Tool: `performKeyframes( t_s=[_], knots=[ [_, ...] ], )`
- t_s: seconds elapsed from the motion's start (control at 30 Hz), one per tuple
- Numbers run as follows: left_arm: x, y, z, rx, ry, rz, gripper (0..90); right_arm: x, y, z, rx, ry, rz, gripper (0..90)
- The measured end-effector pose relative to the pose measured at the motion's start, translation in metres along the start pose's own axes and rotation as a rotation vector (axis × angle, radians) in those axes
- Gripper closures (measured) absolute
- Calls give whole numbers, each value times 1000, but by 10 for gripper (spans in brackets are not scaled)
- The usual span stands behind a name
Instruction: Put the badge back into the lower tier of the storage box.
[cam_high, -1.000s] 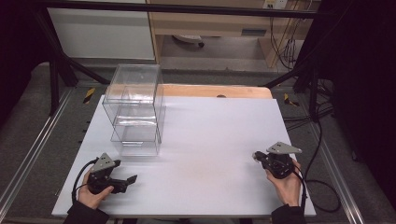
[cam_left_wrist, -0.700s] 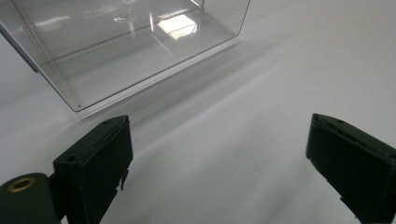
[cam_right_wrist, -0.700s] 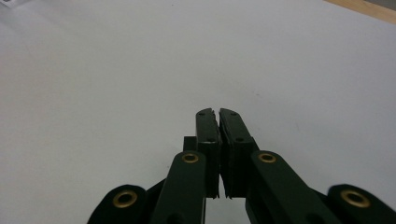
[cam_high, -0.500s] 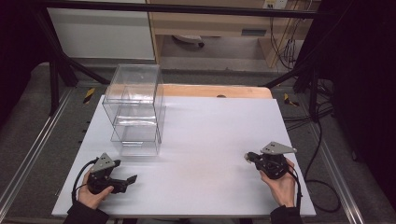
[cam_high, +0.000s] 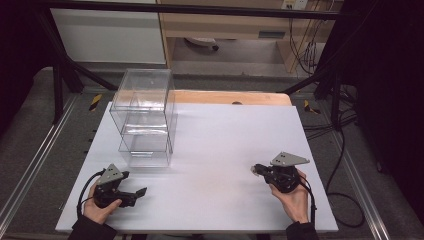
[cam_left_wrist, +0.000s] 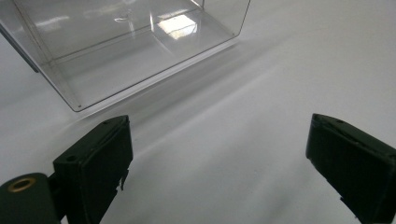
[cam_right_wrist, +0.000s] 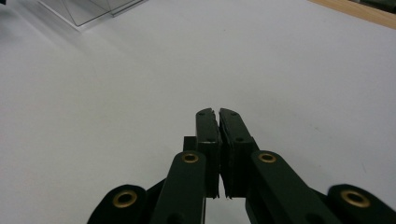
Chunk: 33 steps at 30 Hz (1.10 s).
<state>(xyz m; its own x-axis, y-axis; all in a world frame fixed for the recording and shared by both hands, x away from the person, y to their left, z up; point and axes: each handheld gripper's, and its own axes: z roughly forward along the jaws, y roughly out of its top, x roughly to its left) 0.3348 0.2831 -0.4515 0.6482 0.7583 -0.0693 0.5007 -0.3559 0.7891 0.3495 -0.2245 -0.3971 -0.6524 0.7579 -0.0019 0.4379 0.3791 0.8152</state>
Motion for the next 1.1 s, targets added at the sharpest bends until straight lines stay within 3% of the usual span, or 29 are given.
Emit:
performKeyframes(
  t_s=[0.57, 1.1],
  knots=[
    [0, 0, 0, -1, 1, 0, 66, 18, 13, 5, -20, 72, -21, 872],
    [0, 0, -1, -1, 4, 1, 66, 34, 30, 10, -41, 112, -51, 872]
  ],
)
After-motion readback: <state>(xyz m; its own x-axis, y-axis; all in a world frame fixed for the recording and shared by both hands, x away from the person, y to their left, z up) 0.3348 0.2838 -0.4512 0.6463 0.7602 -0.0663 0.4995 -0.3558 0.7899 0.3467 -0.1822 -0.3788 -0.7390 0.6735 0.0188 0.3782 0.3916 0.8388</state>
